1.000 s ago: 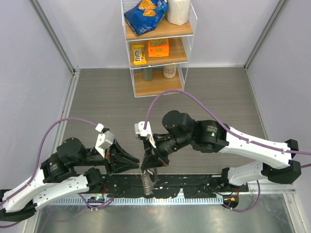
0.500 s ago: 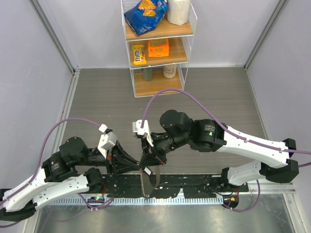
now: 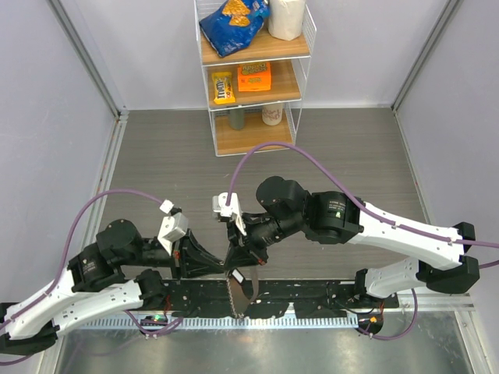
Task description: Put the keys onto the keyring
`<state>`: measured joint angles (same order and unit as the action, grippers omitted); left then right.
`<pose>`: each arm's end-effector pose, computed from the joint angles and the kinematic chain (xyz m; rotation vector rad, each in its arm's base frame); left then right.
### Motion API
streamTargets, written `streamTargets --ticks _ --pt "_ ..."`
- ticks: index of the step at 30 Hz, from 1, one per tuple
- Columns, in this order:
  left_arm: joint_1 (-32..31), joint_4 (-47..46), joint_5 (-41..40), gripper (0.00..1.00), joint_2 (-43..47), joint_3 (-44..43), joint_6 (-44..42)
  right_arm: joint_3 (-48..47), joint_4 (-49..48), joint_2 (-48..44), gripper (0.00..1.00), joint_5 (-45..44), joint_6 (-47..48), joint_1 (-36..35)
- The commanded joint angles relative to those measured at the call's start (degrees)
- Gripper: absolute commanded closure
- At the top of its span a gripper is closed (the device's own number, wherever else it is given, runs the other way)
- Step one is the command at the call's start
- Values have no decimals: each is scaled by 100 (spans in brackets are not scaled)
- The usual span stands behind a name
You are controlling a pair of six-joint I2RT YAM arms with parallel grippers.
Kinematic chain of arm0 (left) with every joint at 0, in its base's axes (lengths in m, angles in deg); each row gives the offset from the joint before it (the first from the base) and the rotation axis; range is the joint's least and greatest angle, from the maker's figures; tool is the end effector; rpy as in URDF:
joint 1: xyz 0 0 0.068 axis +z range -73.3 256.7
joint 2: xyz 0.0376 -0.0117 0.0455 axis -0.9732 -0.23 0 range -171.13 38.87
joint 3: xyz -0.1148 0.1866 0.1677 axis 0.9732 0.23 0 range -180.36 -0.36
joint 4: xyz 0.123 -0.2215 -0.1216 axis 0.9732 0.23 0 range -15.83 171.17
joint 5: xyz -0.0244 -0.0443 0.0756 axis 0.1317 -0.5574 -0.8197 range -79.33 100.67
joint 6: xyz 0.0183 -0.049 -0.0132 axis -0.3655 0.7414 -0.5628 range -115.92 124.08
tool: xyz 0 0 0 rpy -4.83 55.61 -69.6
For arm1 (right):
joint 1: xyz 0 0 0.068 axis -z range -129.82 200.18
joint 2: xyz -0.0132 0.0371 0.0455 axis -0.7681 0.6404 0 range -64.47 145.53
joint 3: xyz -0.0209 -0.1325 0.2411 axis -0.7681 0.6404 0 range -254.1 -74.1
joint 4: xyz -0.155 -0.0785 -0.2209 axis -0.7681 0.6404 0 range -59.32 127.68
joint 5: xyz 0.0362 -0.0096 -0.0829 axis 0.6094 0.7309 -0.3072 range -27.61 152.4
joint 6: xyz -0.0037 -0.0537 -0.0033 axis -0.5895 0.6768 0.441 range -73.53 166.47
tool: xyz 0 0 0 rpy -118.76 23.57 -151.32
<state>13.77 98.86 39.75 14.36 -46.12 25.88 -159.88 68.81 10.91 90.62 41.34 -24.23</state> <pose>0.0336 -0.1039 0.3703 1.0499 1.5398 -1.4958 0.0635 0.2901 0.4301 -1.5655 1.6627 1.3090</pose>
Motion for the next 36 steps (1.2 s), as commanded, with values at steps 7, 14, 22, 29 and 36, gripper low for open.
streamTargets --ticks 7,14,22,29,36 --pt "-17 -368 -122 100 166 -4 -203 360 -1237 -646 61 -643 161 50" --pt "-17 -570 -69 100 298 67 -203 685 -1449 -989 57 -1187 275 58" --pt "-26 -693 -34 100 447 128 -176 799 -1519 -1007 57 -1408 275 58" --pt "-17 -676 -332 100 596 146 -141 896 -1615 -1051 57 -1110 144 50" --pt "-26 -571 -842 100 685 155 -97 1080 -1791 -1297 57 -679 -173 58"
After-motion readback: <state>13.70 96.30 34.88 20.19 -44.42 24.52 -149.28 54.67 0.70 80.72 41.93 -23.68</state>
